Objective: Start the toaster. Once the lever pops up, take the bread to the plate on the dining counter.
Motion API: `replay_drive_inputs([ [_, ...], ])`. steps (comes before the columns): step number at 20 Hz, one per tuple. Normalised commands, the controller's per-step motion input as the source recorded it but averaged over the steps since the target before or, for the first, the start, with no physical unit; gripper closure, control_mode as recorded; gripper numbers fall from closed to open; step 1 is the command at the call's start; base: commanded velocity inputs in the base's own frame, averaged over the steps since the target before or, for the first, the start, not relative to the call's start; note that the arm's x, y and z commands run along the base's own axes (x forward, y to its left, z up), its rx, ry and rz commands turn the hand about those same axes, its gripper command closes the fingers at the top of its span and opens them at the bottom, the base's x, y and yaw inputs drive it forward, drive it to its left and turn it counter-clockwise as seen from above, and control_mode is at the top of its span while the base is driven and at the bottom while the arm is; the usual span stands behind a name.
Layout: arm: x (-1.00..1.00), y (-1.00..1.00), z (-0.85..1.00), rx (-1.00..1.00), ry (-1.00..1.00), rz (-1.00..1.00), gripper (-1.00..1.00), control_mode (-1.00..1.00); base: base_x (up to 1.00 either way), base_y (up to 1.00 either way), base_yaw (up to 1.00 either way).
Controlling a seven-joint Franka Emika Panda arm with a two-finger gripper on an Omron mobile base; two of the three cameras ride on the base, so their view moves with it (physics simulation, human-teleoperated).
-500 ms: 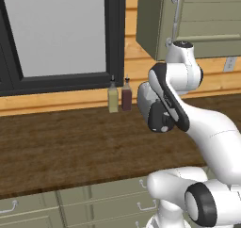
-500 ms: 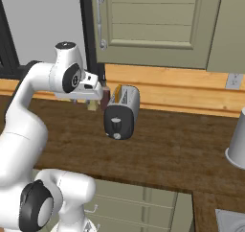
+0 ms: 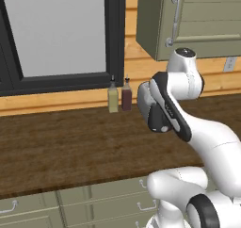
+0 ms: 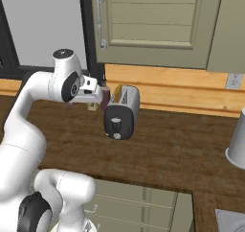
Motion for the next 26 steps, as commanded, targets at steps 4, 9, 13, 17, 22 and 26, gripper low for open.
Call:
replay_drive_inputs([
  [4,0.01,-0.32,-0.47,0.00,-0.25,0.00,-1.00,-1.00,0.00,0.00,0.00],
  [9,0.01,-0.53,-0.32,0.00,-0.17,0.01,-1.00,-1.00,0.00,0.00,0.00],
  [13,0.08,-0.05,0.00,0.00,-0.02,0.00,-1.00,-1.00,0.00,0.00,0.00],
  [17,0.15,0.00,0.00,0.00,0.00,0.00,-1.00,-1.00,0.00,0.00,0.00],
  [22,0.17,0.00,0.00,0.00,0.00,0.00,-1.00,-1.00,0.00,0.00,0.00],
  [26,0.13,0.00,-0.03,0.00,0.00,0.00,-1.00,-1.00,0.00,0.00,0.00],
])
